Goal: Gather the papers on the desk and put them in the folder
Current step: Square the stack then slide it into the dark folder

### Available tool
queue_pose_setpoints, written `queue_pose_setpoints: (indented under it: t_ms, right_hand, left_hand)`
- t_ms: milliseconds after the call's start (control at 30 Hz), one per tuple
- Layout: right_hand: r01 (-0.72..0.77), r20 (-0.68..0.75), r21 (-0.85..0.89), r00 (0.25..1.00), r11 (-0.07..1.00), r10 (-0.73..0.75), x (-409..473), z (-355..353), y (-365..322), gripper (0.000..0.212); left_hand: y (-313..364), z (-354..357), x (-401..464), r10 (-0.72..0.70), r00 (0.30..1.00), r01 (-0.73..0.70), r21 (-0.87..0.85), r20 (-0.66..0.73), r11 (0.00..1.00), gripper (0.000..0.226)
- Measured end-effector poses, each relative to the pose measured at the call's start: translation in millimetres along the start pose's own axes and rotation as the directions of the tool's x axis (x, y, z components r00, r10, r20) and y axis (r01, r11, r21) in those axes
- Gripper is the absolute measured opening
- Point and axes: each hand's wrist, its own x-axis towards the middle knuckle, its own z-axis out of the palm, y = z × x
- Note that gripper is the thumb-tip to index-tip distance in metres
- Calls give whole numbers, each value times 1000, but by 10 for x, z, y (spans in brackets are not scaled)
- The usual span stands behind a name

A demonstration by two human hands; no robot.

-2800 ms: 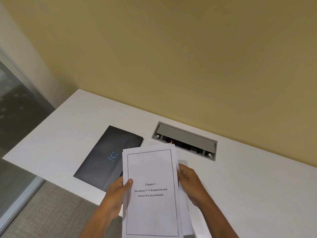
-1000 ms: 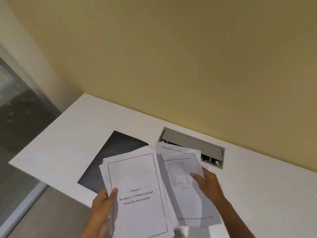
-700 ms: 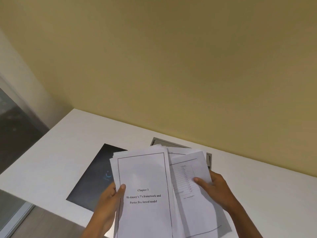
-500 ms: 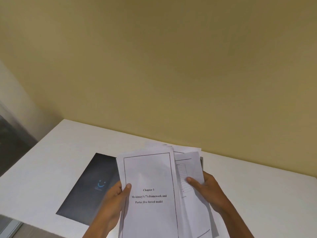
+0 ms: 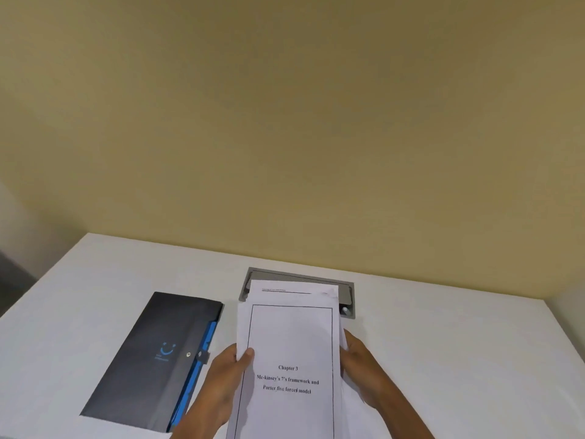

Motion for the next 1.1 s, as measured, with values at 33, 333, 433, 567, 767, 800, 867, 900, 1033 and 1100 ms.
queue_pose_setpoints:
  t_ms: [33,333,433,567,767,800,867,900,1033,1100]
  right_hand:
    - [-17,2,24,1000,1000,17,-10,1,26,41]
    - [-205,-63,285,971,936,232,45,-30,353,70]
    - [-226,-42,388,964,893,262,51,2,409,76]
    - [-157,-80,417,975,895,209,41,17,490,65]
    - [18,-213,275,976,961,43,2,16,479,43]
    - [48,-241,199,970,979,2,19,19,457,34]
    - [107,-315,47,945,993,-87,55,32,422,28]
    - [131,-351,-8,928,991,-126,57,37,388,28]
    - [213,-437,-46,874,976,-212,44,54,330,24]
    - [232,-466,-19,858,973,-213,41,67,397,26]
  left_hand:
    - [-19,23,5,-2,1000,2,27,-13,1000,11]
    - [-187,191,44,-93,996,93,51,-4,994,36]
    - [-245,210,21,-118,993,119,75,-9,990,54]
    - [-323,228,-33,-124,991,120,84,41,989,12]
    - [-336,299,7,-72,997,68,129,25,989,10]
    - [-305,317,14,-47,999,45,124,18,991,8]
    - [-231,364,31,36,999,-37,108,15,993,12]
    - [-187,397,35,83,996,-84,96,17,992,14]
    - [-68,463,56,231,973,-230,108,1,967,22]
    - [-87,460,67,269,963,-269,95,15,958,27]
